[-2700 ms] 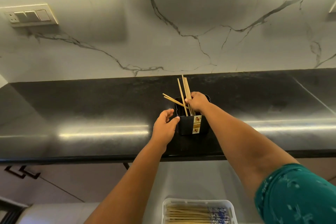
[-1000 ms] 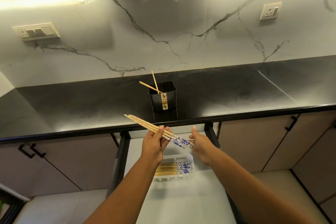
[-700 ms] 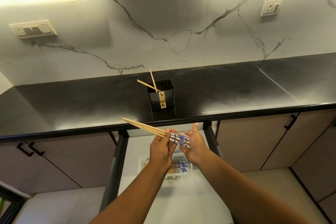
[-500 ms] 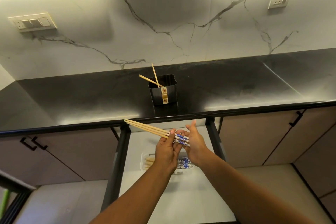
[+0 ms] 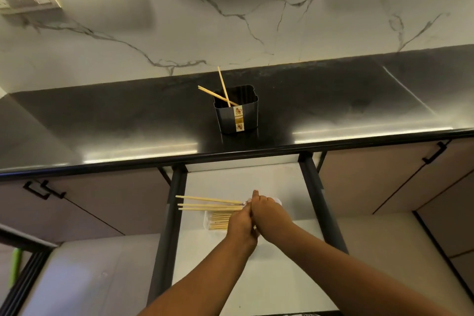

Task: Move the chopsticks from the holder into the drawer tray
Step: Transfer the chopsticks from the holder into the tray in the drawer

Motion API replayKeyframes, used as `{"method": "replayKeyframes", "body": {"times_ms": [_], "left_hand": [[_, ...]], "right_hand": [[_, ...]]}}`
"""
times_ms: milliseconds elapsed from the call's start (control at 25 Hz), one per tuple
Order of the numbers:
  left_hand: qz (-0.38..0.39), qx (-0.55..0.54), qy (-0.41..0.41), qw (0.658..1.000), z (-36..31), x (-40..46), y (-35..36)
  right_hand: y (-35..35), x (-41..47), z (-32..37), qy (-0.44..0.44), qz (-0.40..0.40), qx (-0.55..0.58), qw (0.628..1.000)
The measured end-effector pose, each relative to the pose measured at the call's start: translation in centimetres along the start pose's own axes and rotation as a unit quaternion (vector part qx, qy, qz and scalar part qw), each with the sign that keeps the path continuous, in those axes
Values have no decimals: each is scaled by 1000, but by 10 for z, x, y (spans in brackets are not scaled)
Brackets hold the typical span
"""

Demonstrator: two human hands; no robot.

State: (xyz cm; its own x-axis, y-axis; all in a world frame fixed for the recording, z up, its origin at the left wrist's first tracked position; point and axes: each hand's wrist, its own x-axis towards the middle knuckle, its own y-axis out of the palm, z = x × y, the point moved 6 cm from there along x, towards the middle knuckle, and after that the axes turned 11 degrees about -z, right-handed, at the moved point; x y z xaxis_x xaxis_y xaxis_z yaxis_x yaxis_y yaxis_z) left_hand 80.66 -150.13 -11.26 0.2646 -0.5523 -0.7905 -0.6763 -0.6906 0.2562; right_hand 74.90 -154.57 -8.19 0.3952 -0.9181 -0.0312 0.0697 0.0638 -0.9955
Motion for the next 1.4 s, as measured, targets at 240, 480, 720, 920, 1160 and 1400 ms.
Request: {"method": "replayKeyframes", "body": {"times_ms": [240,480,720,920,1160,1400], "left_hand": [[-63,-46,-15,997,-40,54,-50],[-235,52,97,966,-86,114,-139],[-150,397,98,900,-48,145,-138],[-119,410,104,898,-43,154,-138],[-107,407,119,899,-45,158,-141],[-130,391,221,884,-70,137,-132]], "right_hand": [[41,4,-27,18,-3,71,997],[86,5,-66,60,49,57,995],[121,31,-41,32,109,-23,993],[139,43,-40,-17,159,-64,985],[149,44,-25,-31,188,14,982],[116,53,-23,38,93,90,991]]}}
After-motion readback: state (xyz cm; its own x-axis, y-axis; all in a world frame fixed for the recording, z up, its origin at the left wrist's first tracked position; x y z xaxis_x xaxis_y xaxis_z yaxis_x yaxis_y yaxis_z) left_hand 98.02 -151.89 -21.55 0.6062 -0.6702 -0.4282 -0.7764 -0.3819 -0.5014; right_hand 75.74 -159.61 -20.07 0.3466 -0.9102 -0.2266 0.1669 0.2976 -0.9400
